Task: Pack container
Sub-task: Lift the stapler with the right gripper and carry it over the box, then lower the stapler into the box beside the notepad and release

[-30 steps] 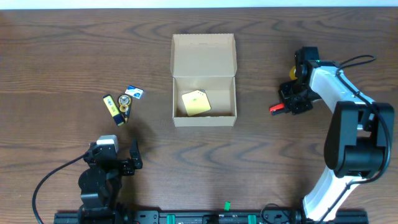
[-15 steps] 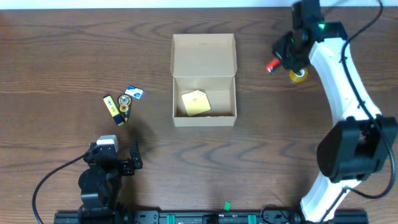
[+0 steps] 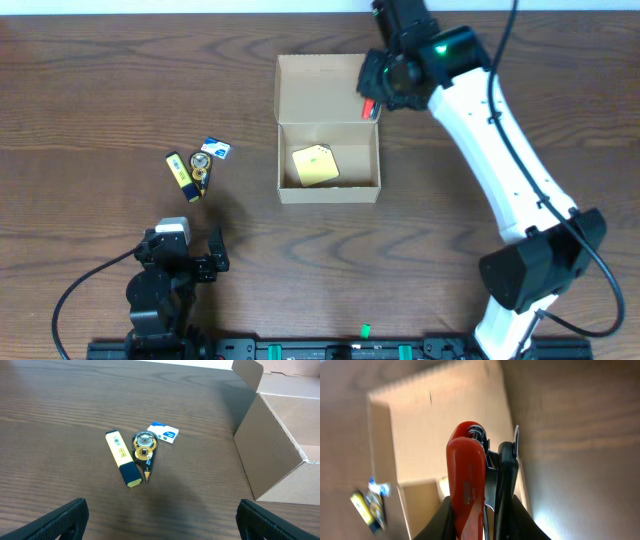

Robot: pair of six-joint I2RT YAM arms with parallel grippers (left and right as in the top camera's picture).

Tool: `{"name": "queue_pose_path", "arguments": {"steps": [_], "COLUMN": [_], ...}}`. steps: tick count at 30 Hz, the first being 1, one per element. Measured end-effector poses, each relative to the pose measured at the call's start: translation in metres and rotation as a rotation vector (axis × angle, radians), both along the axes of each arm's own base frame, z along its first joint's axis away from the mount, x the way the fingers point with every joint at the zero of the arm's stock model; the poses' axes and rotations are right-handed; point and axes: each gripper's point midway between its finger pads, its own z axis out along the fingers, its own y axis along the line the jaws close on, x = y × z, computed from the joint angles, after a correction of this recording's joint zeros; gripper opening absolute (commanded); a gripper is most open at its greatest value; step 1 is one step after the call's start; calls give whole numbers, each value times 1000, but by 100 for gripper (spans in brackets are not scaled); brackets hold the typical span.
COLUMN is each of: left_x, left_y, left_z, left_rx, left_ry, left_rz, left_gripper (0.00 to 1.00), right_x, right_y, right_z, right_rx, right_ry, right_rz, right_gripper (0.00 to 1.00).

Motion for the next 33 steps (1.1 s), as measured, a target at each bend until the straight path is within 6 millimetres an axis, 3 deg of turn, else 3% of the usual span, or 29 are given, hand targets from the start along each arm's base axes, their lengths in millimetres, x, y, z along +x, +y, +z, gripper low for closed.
{"name": "queue_pose_path", "arguments": {"steps": [3, 7, 11, 16, 27, 33], "left_x": [0, 0, 0, 0, 0, 0], "left_y": [0, 0, 0, 0, 0, 0], "left_z": [0, 0, 0, 0, 0, 0], "left_rx": [0, 0, 0, 0, 0, 0], "left_ry": [0, 0, 0, 0, 0, 0], "left_rz": [0, 0, 0, 0, 0, 0], "left_gripper": [95, 95, 95, 95, 95, 95], "right_x": [-12, -19, -26, -29, -35, -53], "right_y": [14, 37, 49, 53, 58, 45], "right_z": [-9, -39, -70, -91, -98, -101], "right_rx": [-28, -75, -115, -138, -125, -167], "right_ry": [32, 87, 156, 200, 236, 314], "right_rz": [57, 145, 196, 214, 272, 248], "right_gripper": [1, 1, 1, 1, 1, 1]}}
